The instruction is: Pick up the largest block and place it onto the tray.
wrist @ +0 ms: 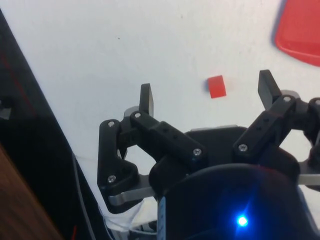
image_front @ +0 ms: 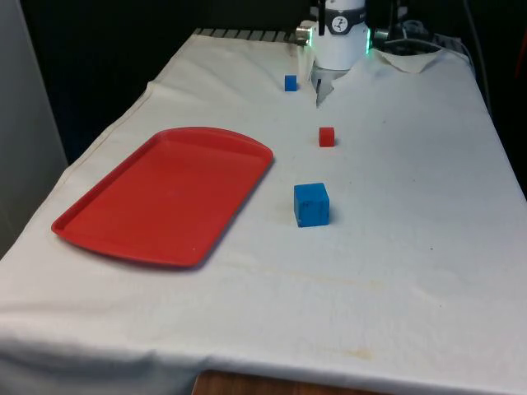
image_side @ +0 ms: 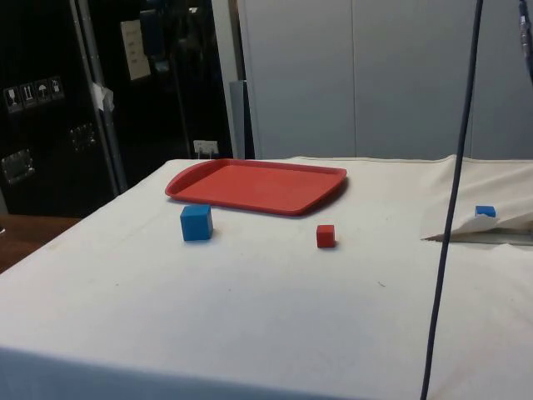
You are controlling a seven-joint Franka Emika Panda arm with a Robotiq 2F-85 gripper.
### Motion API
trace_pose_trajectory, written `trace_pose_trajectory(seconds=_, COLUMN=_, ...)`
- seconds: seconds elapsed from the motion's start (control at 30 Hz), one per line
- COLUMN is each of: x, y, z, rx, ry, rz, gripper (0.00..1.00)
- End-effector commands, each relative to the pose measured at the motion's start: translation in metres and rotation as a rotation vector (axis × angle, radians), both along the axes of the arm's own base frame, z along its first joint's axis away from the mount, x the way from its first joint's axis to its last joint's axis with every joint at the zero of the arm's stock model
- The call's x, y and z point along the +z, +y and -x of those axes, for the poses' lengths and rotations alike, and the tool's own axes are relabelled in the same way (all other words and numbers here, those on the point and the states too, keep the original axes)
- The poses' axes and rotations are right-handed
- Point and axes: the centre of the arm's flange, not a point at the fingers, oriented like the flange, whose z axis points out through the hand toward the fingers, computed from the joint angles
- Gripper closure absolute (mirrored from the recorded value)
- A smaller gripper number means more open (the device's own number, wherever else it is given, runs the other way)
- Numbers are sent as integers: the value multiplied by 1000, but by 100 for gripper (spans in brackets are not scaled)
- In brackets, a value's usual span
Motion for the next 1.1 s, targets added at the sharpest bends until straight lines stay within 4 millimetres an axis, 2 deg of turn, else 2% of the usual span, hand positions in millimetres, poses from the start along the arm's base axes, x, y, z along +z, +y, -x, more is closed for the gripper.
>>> trace_pose_trajectory(seconds=0.0, x=-4, y=4, z=-2, rx=-3, ry=-7, rz=-6, gripper=0)
trace_pose_trajectory(seconds=0.2, x=-20, y=16, z=-9, rx=-2, ry=-19, rz=-11, gripper=0)
trace_pose_trajectory(seconds=0.43, x=-47, y=35, z=-18, rx=-1, ry=-28, rz=-5, gripper=0)
trace_pose_trajectory(seconds=0.47, x=-44, y=33, z=-16, rx=1, ry=-24, rz=-1, gripper=0)
trace_pose_trajectory(seconds=0.6, x=-64, y=44, z=-23, rx=0, ry=-34, rz=-3, gripper=0)
trace_pose_trajectory(seconds=0.77, x=-73, y=45, z=-25, rx=0, ry=-37, rz=10, gripper=0)
trace_pose_trajectory(seconds=1.07, x=-90, y=34, z=-23, rx=24, ry=-67, rz=20, gripper=0)
